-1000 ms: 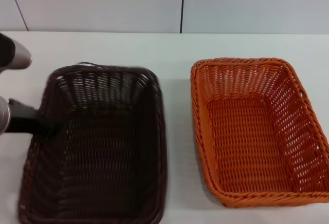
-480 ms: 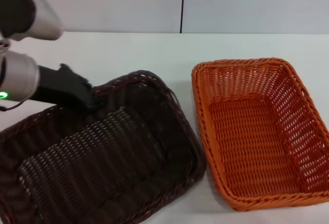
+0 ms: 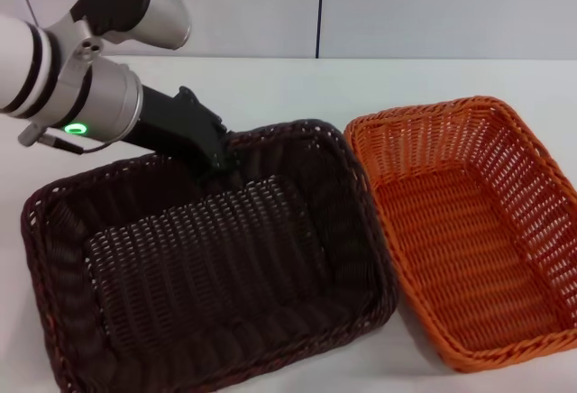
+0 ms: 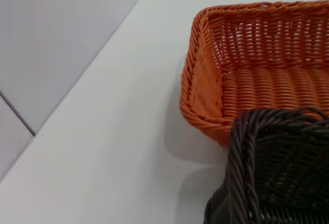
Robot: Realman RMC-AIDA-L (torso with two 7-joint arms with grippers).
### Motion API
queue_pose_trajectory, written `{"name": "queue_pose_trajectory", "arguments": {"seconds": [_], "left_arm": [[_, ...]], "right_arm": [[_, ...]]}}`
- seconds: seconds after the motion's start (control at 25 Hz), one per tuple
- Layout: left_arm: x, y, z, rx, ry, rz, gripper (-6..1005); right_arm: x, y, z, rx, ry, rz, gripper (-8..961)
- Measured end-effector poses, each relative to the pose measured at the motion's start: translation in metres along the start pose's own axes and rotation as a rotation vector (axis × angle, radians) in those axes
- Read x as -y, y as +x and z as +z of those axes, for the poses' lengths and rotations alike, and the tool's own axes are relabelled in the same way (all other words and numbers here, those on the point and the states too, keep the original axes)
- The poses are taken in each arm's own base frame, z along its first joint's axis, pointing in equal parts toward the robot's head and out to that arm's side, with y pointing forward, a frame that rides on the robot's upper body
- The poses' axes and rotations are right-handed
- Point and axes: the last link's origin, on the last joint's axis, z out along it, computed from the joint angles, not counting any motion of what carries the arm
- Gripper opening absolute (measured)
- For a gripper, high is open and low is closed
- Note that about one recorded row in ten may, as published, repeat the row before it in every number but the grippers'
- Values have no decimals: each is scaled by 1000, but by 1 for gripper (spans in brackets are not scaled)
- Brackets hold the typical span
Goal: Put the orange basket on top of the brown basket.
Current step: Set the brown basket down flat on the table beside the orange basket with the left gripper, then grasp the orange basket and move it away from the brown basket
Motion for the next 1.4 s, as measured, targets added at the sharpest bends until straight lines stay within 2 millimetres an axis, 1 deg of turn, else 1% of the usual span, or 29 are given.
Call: {"name": "queue_pose_trajectory", "arguments": {"seconds": [0.12,0.2,0.4,0.64,0.68,0.8,0.88,0.92,0.96,1.0,1.08,1.12,1.16,1.24,1.28,1.32,1.4], "left_arm": [[6,1,6,-15,28,49,251],[7,2,7,-19,35,60,262],[6,3,11,-24,47,94,290],[4,13,13,-46,85,164,323],[5,16,12,-55,105,171,362],[17,30,-1,-152,273,191,480],[24,42,-16,-280,454,182,559],[24,47,-24,-358,553,172,600],[24,49,-30,-426,642,158,641],[21,49,-32,-462,691,154,641],[9,51,-33,-574,859,143,642],[-3,44,-32,-644,1006,144,642],[-3,44,-32,-644,1006,144,643],[-12,30,-37,-728,1169,137,643],[-19,14,-42,-788,1256,110,643],[-23,3,-45,-821,1290,82,643],[-34,-42,-54,-922,1364,-62,643]], "right_arm": [[-1,0,0,0,-3,0,761],[-1,0,0,1,-5,0,761],[-4,0,0,2,-21,-1,761],[-5,-1,1,2,-27,-2,761],[-5,-1,1,2,-26,-2,761],[-6,-2,0,7,-23,4,761],[-7,-4,0,18,-20,13,761],[-8,-5,1,26,-19,20,761],[-9,-7,1,33,-18,28,761],[-11,-9,2,41,-18,37,761],[-17,-14,5,59,-23,65,761],[-29,-24,10,86,-39,115,761],[-29,-24,10,86,-39,115,761],[-45,-38,15,121,-86,166,761],[-55,-48,17,142,-126,189,761],[-67,-58,19,163,-181,203,761],[-92,-78,21,187,-301,224,761]]}}
